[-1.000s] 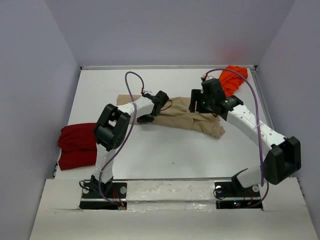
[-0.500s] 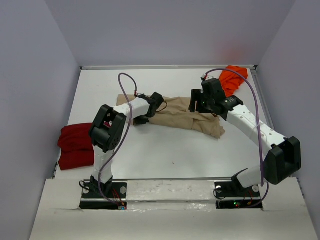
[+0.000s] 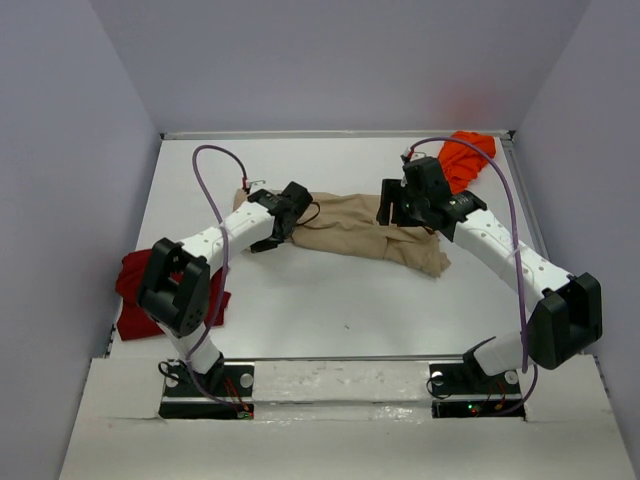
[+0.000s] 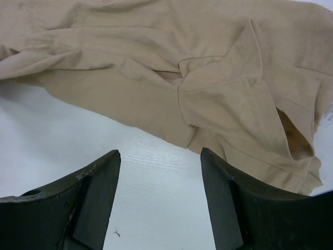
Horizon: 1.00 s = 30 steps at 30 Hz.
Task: Fold and stack the t-shirts
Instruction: Fold the other side of the tshirt into a rectangle
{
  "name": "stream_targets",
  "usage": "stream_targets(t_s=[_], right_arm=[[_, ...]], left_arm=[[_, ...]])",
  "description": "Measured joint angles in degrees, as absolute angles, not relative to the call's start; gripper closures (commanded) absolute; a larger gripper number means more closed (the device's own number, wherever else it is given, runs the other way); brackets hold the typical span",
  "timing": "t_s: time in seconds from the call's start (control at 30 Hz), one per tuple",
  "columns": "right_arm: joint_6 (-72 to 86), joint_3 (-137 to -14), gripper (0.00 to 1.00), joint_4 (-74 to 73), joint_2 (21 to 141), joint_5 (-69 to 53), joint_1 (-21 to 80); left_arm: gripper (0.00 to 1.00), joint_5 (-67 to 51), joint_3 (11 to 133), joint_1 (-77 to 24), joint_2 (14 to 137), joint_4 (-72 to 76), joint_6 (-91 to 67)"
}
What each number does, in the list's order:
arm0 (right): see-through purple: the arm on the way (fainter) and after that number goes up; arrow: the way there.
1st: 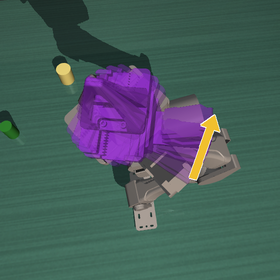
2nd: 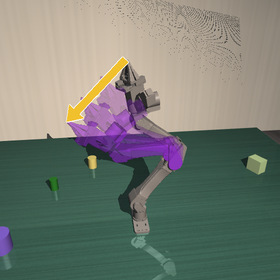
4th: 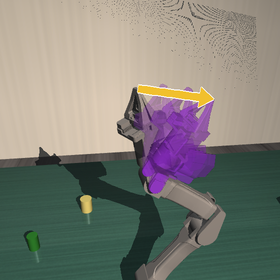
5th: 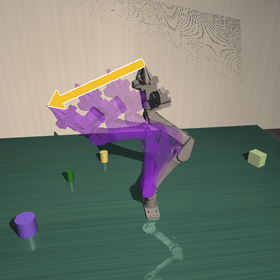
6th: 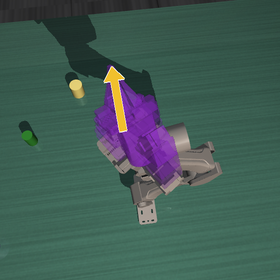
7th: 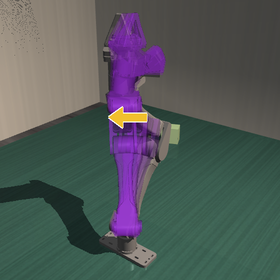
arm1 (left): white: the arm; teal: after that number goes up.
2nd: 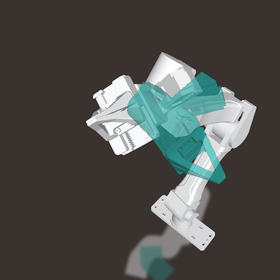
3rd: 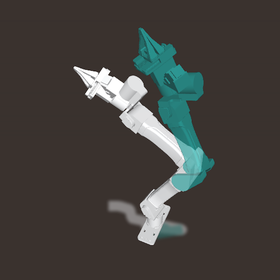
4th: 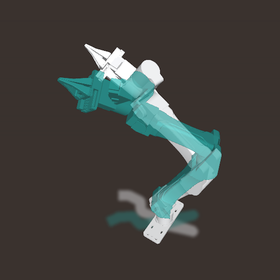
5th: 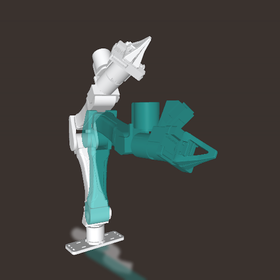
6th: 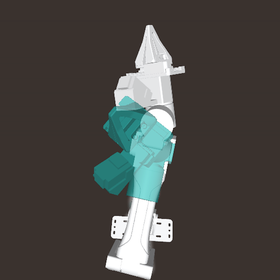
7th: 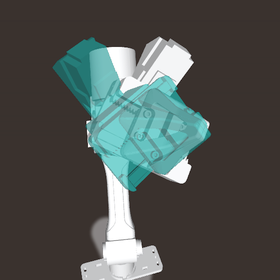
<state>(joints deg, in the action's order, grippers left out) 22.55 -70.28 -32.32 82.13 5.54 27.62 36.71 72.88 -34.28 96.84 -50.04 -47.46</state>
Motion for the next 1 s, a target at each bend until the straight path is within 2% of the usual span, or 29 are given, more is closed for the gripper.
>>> stream_targets(t_s=[0.77, 1.0], right_arm=[[21.1, -70.3, 0.32, -32.4, 82.1, 4.2, 27.6], [20.9, -70.3, 0.32, -32.5, 82.1, 4.1, 27.6]], left_arm=[[1.0, 37.9, 68.5, -34.3, 78.9, -62.4, -57.4], [1.0, 38.5, 69.0, -33.6, 84.9, -61.7, -56.0]])
